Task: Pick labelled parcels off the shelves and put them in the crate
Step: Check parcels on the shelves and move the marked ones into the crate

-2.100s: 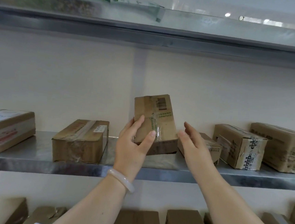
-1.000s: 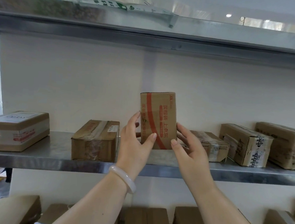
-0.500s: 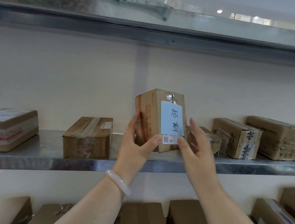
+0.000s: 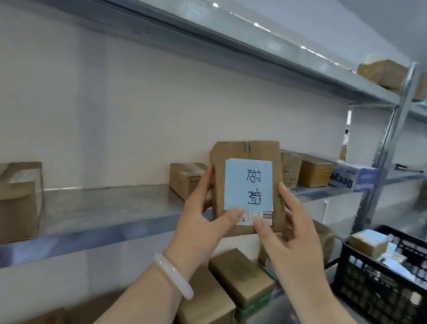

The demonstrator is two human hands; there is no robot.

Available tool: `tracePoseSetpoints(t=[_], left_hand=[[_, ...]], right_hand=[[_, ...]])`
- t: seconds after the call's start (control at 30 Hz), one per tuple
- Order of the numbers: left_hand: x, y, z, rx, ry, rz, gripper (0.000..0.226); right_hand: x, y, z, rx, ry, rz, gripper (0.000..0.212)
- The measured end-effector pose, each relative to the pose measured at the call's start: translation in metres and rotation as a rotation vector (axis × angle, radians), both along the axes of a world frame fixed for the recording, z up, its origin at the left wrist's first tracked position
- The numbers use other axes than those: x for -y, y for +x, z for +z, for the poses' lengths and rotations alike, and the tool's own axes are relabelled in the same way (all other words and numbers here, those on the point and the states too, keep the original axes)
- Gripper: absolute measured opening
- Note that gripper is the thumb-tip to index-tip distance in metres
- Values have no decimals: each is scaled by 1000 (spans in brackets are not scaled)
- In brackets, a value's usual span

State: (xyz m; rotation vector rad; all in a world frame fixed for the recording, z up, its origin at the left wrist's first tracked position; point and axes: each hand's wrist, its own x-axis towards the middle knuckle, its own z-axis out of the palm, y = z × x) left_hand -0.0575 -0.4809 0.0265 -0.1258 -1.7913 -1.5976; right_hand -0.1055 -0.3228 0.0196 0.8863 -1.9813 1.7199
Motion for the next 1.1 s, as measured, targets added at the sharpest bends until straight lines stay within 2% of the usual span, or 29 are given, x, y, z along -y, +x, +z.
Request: tracePoseSetpoints(t=[0.2, 0.3, 0.63, 0.87, 1.1], left_hand=[[-50, -10, -17, 116, 55, -311, 75], [-84, -8, -36, 174, 19, -503, 75], [-248, 68, -103, 429, -41, -1100, 80], [-373, 154, -98, 490, -112, -1400, 76], [-500, 259, -89, 529, -223, -1678, 73]], right_hand=[[-68, 43, -22, 43, 108, -248, 81], [-109, 79, -42, 76, 236, -472, 88], [-235, 265, -105, 383, 611, -1134, 100], [-301, 396, -99, 526, 649, -1511, 99], [-369, 510, -98, 706, 543, -1760, 105]])
